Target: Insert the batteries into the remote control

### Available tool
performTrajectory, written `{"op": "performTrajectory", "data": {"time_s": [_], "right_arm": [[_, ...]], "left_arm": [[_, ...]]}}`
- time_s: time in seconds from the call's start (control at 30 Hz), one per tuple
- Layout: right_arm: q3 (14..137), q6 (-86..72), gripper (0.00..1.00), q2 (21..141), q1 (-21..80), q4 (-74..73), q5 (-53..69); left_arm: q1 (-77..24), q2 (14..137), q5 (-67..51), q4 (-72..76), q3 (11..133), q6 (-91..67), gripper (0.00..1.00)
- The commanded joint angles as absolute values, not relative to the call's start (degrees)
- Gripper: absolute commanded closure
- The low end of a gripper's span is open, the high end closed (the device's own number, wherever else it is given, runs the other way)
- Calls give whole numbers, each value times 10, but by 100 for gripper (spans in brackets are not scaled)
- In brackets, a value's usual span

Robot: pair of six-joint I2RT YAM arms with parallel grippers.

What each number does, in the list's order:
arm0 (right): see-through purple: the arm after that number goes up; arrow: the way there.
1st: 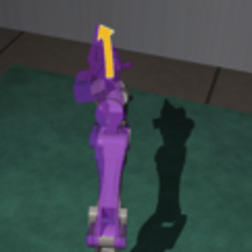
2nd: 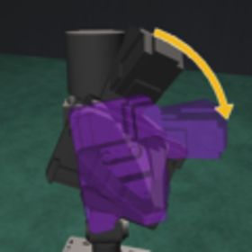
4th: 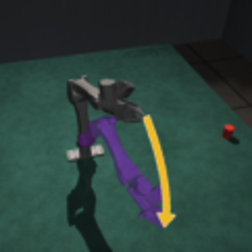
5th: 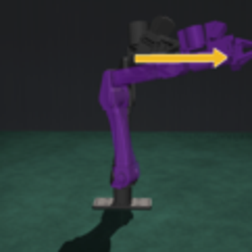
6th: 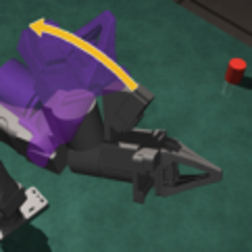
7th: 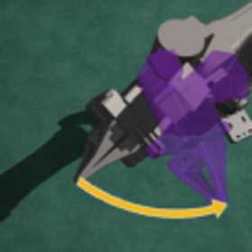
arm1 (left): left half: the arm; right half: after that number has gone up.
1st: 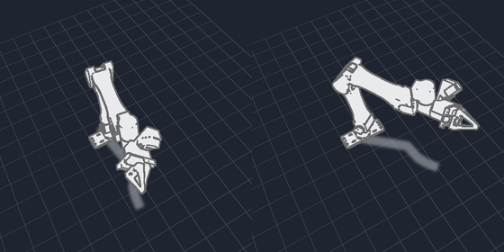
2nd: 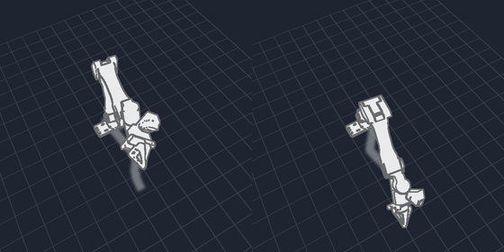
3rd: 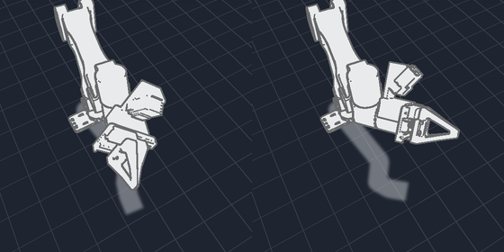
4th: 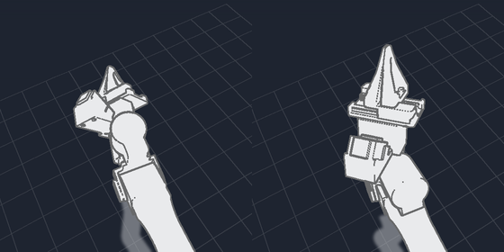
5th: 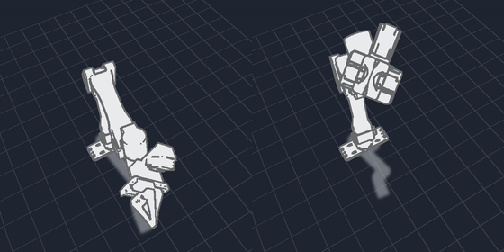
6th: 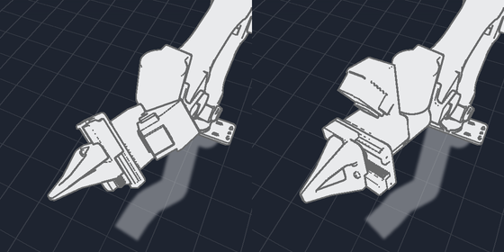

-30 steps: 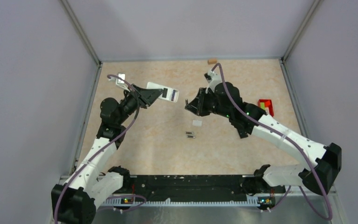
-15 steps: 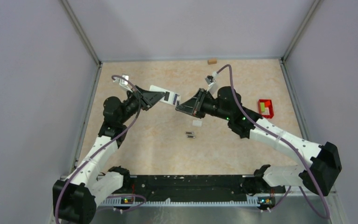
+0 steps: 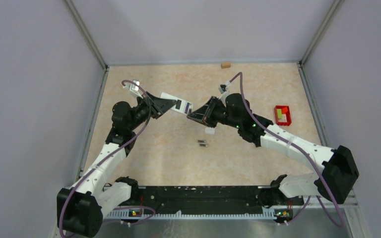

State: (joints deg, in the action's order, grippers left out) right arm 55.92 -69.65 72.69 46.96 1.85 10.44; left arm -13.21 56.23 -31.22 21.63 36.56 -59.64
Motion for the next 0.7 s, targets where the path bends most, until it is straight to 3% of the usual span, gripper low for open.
{"op": "performTrajectory", "data": {"time_s": [0.0, 0.67], "right_arm": [[577, -707, 90, 740, 465, 16, 88], [589, -705, 82, 767, 453, 25, 98]], "left_arm": [[-131, 559, -327, 236, 369, -589, 100], [-131, 552, -349, 255, 358, -594, 100]]}}
